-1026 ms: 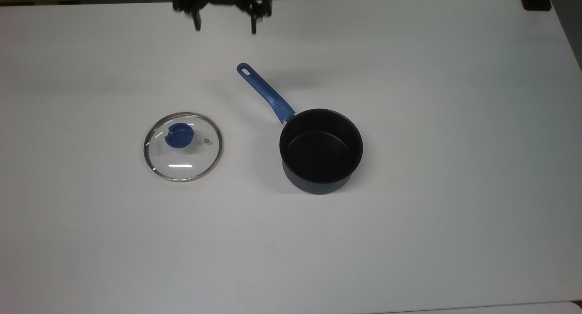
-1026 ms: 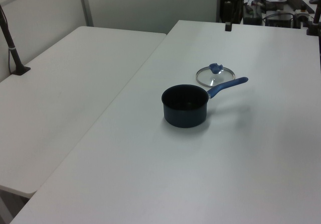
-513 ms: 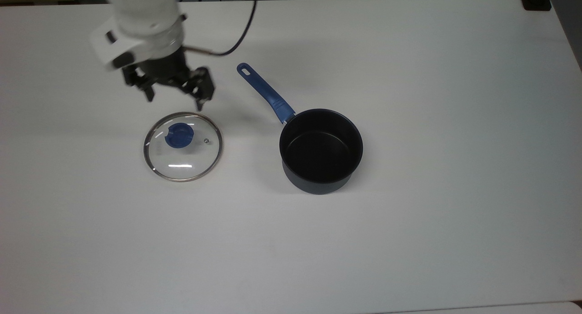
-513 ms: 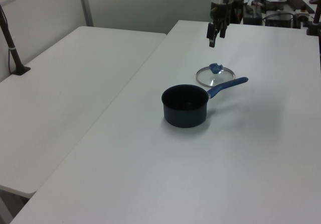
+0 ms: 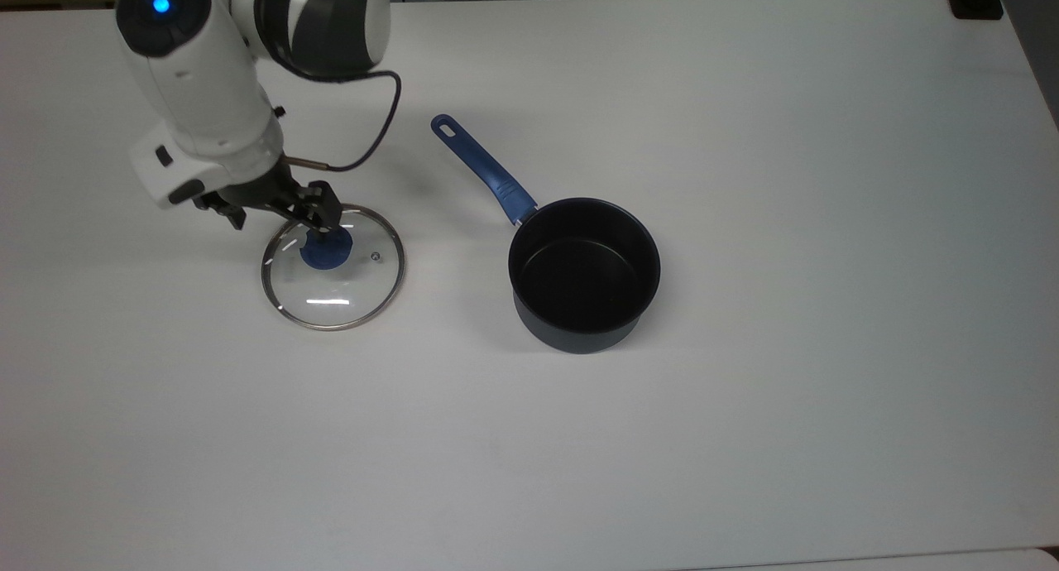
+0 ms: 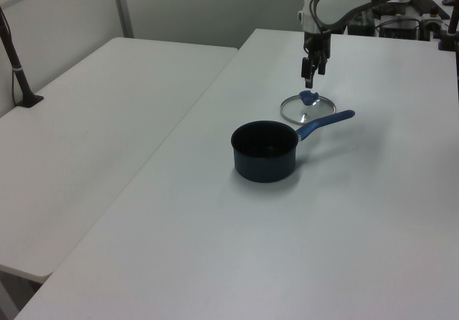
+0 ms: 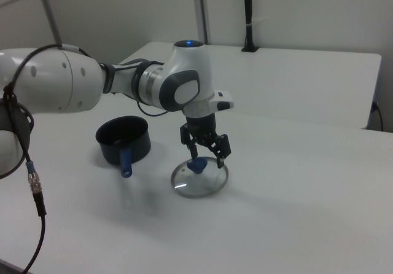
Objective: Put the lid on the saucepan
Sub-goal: 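Move the gripper down over the glass lid's blue knob, then close the gripper on the blue knob of the glass lid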
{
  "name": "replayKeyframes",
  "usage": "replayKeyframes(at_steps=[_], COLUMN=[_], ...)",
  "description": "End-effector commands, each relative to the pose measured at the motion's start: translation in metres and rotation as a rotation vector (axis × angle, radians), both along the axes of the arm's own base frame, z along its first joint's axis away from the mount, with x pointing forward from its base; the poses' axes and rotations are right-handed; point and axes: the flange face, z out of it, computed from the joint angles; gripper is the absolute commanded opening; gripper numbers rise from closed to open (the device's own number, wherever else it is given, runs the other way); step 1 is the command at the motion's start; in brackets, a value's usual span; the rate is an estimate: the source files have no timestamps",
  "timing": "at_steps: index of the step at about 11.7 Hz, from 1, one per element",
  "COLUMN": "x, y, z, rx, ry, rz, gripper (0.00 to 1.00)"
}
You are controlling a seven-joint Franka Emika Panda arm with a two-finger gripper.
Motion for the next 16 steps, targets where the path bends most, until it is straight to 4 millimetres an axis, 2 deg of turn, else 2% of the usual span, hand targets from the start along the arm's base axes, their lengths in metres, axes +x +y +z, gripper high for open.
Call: replayKeyframes(at_steps=[1, 3, 5, 6, 7, 9, 10, 11, 14, 16], x=[0.003, 0.010, 0.015, 0.016, 0.016, 0.016, 0.015, 0.015, 0.010, 0.012], y=[0.016, 0.037, 0.047, 0.051, 0.050, 0.048, 0.047, 0.047, 0.041, 0.043], z=[-0.005, -0.020, -0.026, -0.031, -0.032, -0.031, -0.030, -0.027, -0.009, 0.020], rx=[-0.005, -0.004, -0.012, -0.019, -0.025, -0.025, -0.024, -0.024, -0.024, -0.011], ry=[-0.006, 0.003, -0.017, -0.009, -0.008, -0.006, -0.002, -0.003, 0.009, 0.018], rz=[0.037, 0.051, 0.033, 0.045, 0.047, 0.058, 0.063, 0.071, 0.056, 0.043], gripper=[1.00, 1.00, 1.00, 0.96, 0.87, 0.51, 0.37, 0.31, 0.30, 0.30])
